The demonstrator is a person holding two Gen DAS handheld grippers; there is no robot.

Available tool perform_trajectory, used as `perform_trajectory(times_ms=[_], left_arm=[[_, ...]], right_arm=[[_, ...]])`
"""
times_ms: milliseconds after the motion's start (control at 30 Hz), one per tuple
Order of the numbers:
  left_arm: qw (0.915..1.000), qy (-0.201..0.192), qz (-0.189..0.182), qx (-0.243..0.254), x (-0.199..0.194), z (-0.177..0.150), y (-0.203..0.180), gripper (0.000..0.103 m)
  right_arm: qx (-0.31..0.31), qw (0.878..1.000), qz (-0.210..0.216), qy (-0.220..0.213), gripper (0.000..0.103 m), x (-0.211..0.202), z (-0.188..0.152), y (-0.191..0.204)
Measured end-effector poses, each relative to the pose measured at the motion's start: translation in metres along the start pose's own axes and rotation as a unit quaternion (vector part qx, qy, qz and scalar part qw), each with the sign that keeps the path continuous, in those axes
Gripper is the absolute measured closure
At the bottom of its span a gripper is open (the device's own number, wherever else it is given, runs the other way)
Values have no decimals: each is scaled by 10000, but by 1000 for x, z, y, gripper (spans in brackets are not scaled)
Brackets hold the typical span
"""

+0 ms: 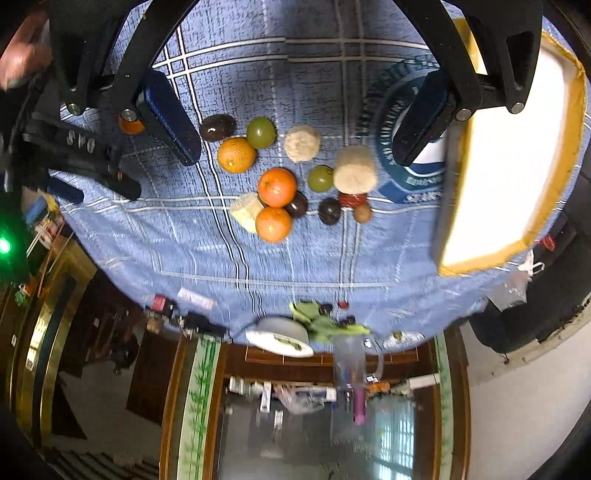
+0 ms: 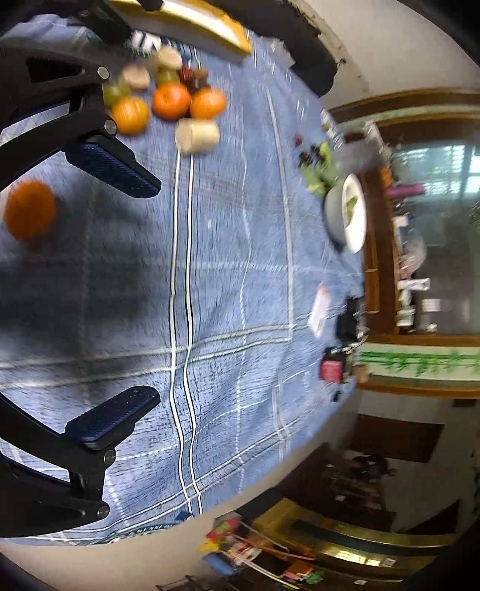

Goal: Organize fruits
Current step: 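Move left tool to the beige cylinder while right tool approaches a loose orange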

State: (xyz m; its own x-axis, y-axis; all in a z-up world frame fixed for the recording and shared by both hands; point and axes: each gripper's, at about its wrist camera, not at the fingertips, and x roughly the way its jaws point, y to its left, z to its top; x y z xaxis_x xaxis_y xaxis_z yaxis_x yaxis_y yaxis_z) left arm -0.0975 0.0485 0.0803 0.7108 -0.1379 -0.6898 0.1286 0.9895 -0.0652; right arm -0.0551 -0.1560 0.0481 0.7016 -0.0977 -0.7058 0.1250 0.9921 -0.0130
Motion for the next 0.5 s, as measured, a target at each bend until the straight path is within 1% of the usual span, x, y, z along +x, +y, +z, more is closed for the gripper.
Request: perform_trajectory(times_ms=[133, 200, 267, 367, 500], left_arm=[[9996, -266, -15, -7, -18, 0, 6, 0], [9994, -351, 55, 13, -21, -1, 7, 0], [9995, -294, 92, 53, -19, -2, 9, 0], [9999, -154, 0, 46, -16, -6, 14, 0], [9999, -117, 0, 16, -17, -9, 18, 0]], right_arm=[[71, 9998, 129, -159, 1, -23, -18, 15], [98, 9997, 155, -178, 1, -29, -24, 20], [59, 9997, 192, -155, 1, -32, -31, 24], [-50, 9997, 165, -149, 1, -34, -34, 31], [-68, 9998, 140, -114, 1, -33, -36, 34]])
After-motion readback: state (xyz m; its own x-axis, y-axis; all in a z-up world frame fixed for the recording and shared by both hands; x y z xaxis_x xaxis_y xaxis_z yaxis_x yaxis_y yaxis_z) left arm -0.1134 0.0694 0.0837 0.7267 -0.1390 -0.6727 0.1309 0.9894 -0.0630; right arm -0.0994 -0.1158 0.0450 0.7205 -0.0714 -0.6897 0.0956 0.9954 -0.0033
